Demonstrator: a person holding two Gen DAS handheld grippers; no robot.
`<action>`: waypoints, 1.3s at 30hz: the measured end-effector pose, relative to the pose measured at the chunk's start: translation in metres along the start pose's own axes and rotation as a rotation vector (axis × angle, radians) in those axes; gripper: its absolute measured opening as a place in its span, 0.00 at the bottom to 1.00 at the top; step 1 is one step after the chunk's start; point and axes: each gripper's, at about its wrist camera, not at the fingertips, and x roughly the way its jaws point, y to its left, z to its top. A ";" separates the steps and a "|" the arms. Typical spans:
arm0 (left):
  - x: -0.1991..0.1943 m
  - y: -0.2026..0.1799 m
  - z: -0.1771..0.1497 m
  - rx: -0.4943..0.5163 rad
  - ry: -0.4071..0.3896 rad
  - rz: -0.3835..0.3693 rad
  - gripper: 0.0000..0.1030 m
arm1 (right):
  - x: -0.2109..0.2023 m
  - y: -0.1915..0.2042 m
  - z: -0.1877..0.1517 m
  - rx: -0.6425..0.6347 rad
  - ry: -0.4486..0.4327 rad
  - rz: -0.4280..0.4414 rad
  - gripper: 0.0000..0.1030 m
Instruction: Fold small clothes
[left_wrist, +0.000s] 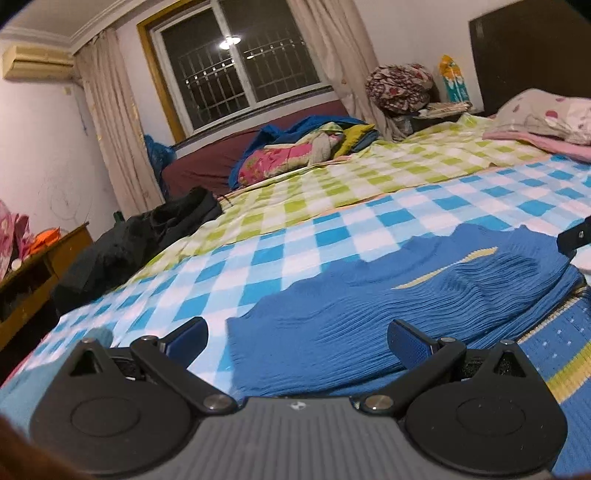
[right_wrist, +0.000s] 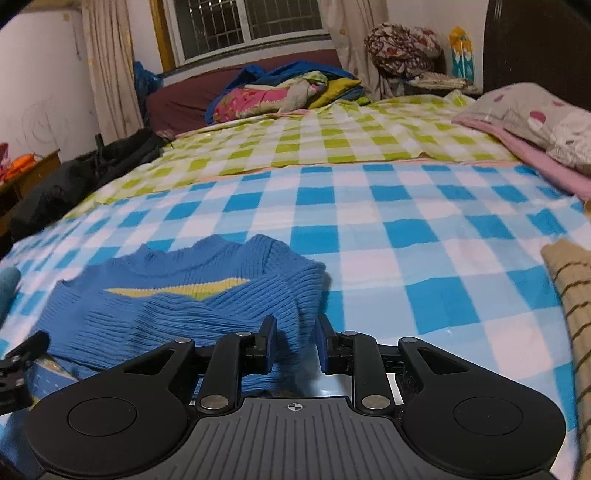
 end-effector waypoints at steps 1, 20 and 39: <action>0.003 -0.004 0.001 0.005 0.003 0.002 1.00 | -0.001 0.000 0.000 -0.008 0.001 0.001 0.22; 0.015 -0.024 0.002 0.043 0.121 0.000 1.00 | -0.013 -0.002 0.003 -0.061 -0.019 -0.020 0.22; 0.016 -0.029 0.001 0.048 0.165 0.004 1.00 | -0.013 -0.005 0.000 -0.085 -0.007 -0.043 0.28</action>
